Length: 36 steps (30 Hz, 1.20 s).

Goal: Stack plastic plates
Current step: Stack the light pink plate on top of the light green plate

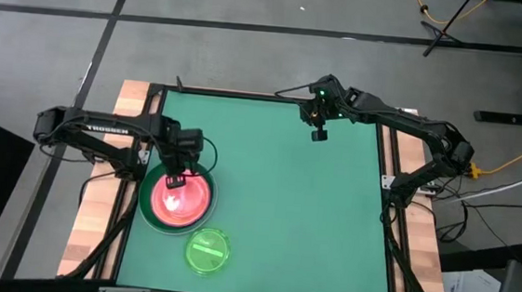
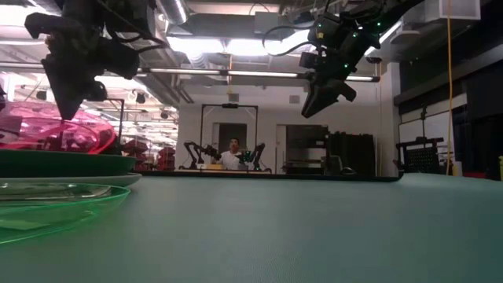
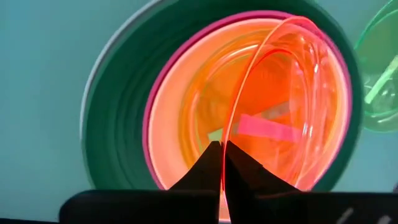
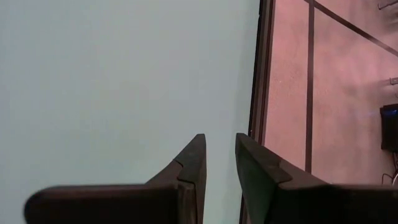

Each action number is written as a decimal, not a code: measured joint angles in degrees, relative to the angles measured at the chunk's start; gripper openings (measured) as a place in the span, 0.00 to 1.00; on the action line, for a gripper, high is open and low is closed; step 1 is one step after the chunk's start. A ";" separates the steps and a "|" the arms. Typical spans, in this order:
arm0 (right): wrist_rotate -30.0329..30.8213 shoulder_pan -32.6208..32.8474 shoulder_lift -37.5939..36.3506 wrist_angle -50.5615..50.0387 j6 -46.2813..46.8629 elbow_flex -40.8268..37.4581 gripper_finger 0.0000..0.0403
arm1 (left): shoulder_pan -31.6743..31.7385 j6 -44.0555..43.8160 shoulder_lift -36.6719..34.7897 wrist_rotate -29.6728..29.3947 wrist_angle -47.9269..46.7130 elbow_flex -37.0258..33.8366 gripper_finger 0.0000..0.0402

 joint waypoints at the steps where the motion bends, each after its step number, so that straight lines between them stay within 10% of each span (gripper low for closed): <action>1: 0.00 0.01 0.00 0.00 0.00 0.00 0.19 | -0.32 -0.03 0.04 -0.64 0.07 0.00 0.00; 36: 0.00 0.03 0.00 -0.02 0.00 0.00 0.19 | -2.13 -8.43 0.04 0.17 0.32 -0.02 0.22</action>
